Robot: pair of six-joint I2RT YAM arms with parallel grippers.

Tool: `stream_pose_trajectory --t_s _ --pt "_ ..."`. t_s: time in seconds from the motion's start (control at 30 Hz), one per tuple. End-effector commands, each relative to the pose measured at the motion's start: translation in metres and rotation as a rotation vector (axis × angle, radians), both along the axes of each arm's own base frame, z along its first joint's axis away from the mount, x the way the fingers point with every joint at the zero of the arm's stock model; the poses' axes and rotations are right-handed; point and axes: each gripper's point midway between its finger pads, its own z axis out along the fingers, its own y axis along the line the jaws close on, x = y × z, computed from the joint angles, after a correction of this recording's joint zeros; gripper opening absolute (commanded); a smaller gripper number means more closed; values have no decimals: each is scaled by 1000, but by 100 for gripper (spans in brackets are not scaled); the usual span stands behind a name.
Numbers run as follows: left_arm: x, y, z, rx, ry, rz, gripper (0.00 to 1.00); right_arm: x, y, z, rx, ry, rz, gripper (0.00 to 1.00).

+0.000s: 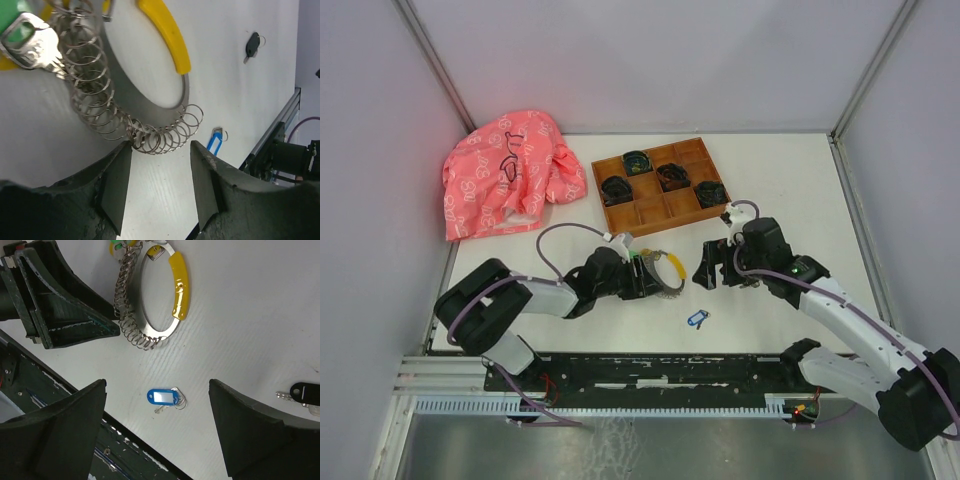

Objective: Put the keys on the keyring

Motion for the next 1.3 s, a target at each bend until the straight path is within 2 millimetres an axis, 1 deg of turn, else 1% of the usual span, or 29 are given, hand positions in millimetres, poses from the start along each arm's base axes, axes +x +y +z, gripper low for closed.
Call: stream_pose_trajectory --t_s 0.0,0.03,0.1,0.27,0.4,0.43,0.53,0.7,0.77,0.9,1.0,1.03,1.07,1.17,1.27 --pt "13 -34 42 -157 -78 -17 59 9 11 7 6 -57 44 90" --pt "12 -35 46 -168 -88 -19 60 9 13 6 0 -59 57 89" --pt "14 -29 51 -166 -115 -2 61 11 18 2 -20 -65 77 89" --pt "17 3 52 -88 -172 76 64 17 36 -3 -60 -100 136 86" --pt "21 33 44 -60 -165 147 65 23 61 -6 -97 -133 195 83" --pt "23 41 44 -62 -164 168 66 25 67 -11 -123 -131 212 82" --pt "25 59 42 -66 -155 201 66 29 83 -20 -192 -144 255 82" --pt "27 89 37 -66 -148 271 67 37 106 -34 -274 -140 299 73" --pt "27 96 39 -70 -156 291 67 40 112 -40 -309 -132 307 73" --pt "26 109 35 -55 -157 322 68 42 123 -53 -361 -117 323 72" --pt "26 115 31 -51 -151 335 68 45 126 -70 -409 -98 318 71" --pt "26 115 31 -52 -149 334 68 47 127 -72 -420 -98 316 70" --pt "25 115 31 -53 -146 332 68 48 127 -80 -438 -87 315 69" --pt "25 113 31 -56 -141 325 68 50 131 -91 -457 -61 314 64" --pt "25 112 31 -58 -137 319 68 47 131 -104 -479 -29 320 60"
